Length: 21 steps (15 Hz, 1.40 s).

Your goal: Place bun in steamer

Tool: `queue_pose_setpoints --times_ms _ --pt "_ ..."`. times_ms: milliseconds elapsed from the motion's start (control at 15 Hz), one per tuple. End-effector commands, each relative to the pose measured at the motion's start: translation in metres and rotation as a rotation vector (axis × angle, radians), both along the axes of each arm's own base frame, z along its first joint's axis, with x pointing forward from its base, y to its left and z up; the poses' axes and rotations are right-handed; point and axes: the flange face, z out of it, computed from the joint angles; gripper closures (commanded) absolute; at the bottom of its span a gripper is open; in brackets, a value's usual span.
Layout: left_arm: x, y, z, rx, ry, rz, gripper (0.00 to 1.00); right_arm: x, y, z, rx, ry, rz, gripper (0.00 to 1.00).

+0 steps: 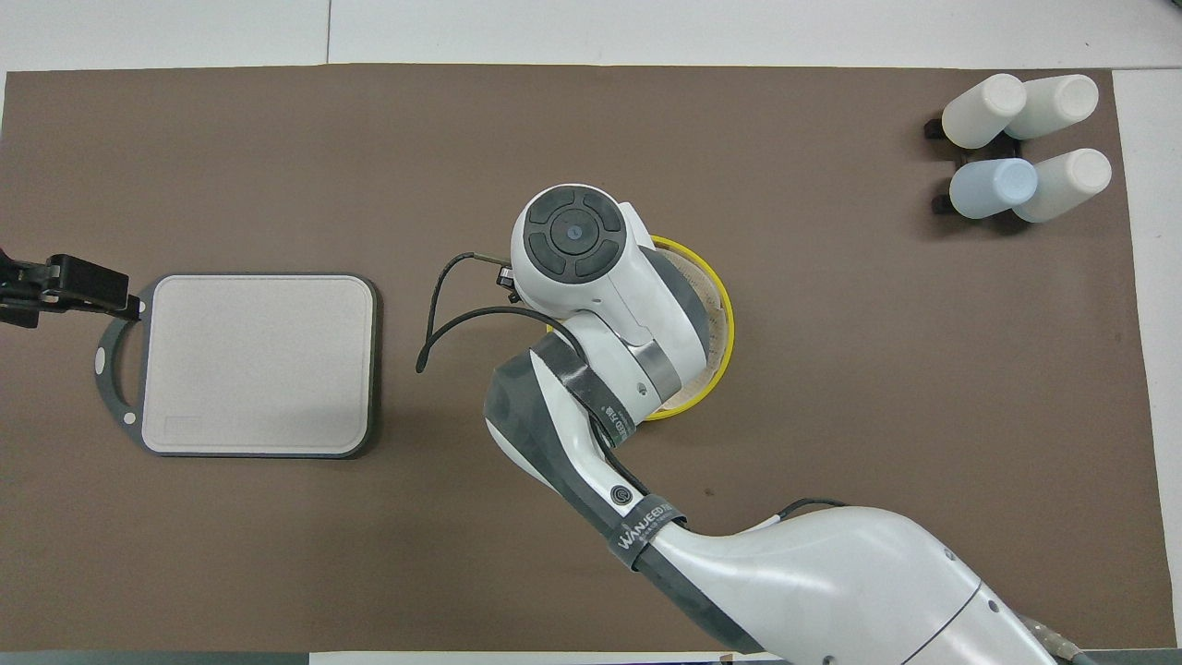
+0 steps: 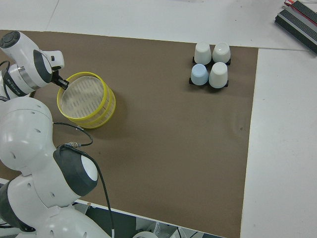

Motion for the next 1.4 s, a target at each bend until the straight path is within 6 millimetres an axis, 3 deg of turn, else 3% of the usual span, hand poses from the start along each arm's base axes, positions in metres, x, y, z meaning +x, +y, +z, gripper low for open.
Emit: queue_pose_setpoints --times_ms 0,200,267,333,467,533,600,733,933,1133,1333 --pt "-0.004 0.001 0.001 0.007 -0.019 -0.016 0.0 0.005 -0.013 -0.008 -0.004 -0.009 -0.017 1.0" --pt "-0.003 -0.005 0.001 0.008 -0.027 -0.028 0.0 0.004 -0.013 -0.012 0.005 -0.006 -0.023 1.0" --pt "-0.002 -0.006 0.001 0.008 -0.03 -0.03 0.0 0.004 -0.013 -0.011 0.005 -0.006 -0.023 0.64" --pt "-0.002 -0.01 0.001 0.009 -0.031 -0.034 0.0 0.003 -0.011 -0.009 0.005 -0.006 -0.02 0.01" --pt "-0.002 -0.014 0.001 0.012 -0.033 -0.041 0.0 0.004 -0.012 0.013 0.011 -0.016 -0.021 0.0" --pt "-0.002 -0.014 0.001 0.012 -0.034 -0.042 0.0 0.003 -0.017 0.034 0.011 -0.018 -0.026 0.0" --pt "-0.002 -0.014 0.002 0.01 -0.036 -0.044 0.0 0.006 -0.036 0.06 0.005 -0.021 -0.037 0.0" --pt "-0.002 -0.018 0.001 0.01 -0.036 -0.048 0.0 0.015 -0.094 0.112 -0.015 -0.031 0.02 0.0" --pt "-0.002 -0.017 0.002 0.01 -0.036 -0.048 0.0 0.028 -0.197 0.169 -0.055 -0.04 0.211 0.0" --pt "-0.002 -0.018 0.002 0.01 -0.037 -0.05 0.0 0.029 -0.308 0.204 -0.088 -0.023 0.386 0.0" --pt "-0.002 -0.017 0.001 0.01 -0.036 -0.048 0.0 0.008 -0.388 0.23 -0.091 0.038 0.436 0.0"
